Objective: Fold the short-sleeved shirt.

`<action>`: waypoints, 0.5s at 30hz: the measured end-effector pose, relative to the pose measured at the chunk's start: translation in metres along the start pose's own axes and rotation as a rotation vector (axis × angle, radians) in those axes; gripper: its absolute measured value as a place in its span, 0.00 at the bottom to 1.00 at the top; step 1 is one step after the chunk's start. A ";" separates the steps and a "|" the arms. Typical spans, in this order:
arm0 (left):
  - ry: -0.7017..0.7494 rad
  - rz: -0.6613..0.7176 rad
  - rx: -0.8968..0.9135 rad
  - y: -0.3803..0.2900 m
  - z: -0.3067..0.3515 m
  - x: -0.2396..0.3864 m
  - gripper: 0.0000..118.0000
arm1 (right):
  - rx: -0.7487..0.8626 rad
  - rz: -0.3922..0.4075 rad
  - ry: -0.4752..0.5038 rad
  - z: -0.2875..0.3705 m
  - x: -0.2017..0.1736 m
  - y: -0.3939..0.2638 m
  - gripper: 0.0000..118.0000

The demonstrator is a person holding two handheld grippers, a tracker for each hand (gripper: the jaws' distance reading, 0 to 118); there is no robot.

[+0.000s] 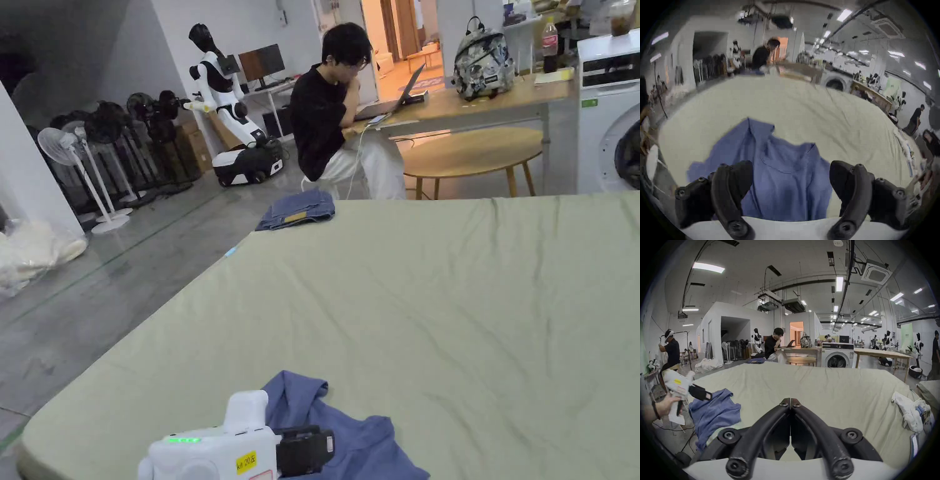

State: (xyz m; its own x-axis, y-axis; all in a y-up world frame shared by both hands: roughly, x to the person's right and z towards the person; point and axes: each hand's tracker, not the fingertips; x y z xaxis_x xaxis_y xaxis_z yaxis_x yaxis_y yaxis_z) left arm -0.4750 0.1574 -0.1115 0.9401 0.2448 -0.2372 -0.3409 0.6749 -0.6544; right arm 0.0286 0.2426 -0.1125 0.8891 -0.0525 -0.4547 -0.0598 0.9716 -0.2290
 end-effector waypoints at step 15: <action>-0.014 0.089 -0.125 0.013 -0.038 -0.019 0.00 | -0.060 -0.017 -0.021 0.012 0.026 -0.013 0.00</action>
State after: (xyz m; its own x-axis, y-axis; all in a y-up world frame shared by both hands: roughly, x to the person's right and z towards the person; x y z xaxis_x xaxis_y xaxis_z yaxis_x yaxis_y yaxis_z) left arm -0.4968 0.1352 -0.1426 0.9056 0.3100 -0.2893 -0.4197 0.5582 -0.7157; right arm 0.0577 0.2312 -0.1105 0.8996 -0.0634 -0.4322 -0.0710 0.9550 -0.2879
